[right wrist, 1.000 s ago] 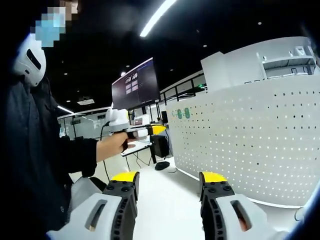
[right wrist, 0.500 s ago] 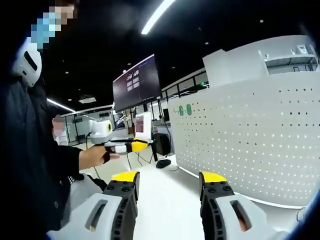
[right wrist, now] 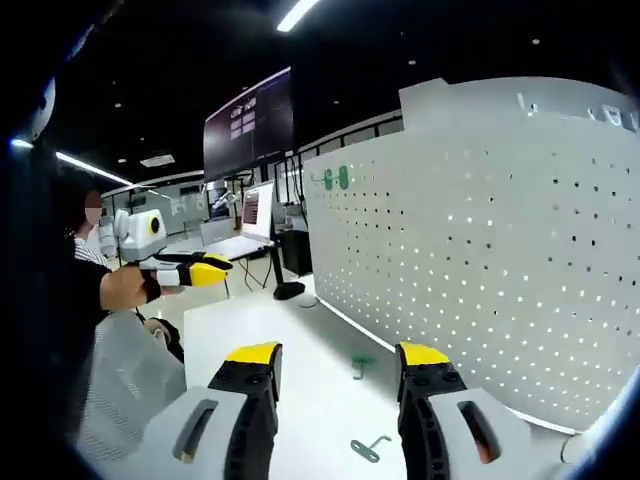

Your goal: Insert the hook assembly into the mounting plate slot until the hook locks in place.

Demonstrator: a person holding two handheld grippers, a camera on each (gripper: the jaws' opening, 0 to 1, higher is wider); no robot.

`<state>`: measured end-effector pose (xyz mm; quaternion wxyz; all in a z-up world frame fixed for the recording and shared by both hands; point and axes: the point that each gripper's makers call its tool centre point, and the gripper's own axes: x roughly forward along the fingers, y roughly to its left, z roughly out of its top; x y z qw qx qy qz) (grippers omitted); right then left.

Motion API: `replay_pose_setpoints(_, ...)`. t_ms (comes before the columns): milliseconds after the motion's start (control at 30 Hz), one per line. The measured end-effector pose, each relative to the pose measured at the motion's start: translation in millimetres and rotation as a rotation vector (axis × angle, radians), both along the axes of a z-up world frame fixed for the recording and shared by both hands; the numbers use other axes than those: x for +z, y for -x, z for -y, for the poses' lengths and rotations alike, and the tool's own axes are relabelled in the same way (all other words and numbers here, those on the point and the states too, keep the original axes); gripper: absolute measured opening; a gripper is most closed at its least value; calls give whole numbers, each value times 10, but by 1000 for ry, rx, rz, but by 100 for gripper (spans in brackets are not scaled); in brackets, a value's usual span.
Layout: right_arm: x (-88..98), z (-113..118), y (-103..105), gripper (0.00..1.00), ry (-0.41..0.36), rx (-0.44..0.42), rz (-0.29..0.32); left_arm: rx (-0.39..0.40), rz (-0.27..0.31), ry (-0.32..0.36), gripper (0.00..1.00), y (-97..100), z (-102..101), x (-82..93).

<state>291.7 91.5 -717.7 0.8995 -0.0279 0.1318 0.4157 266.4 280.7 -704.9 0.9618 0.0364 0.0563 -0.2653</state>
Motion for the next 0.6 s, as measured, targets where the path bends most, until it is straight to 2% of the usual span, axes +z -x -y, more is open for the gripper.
replay_pose_setpoints(267, -320, -454, -307, 43, 4, 86, -63, -14, -18, 1, 16, 63, 11, -101)
replay_pose_setpoints(600, -744, -660, -791, 42, 88, 79, -129, -50, -50, 10, 15, 87, 108, -199)
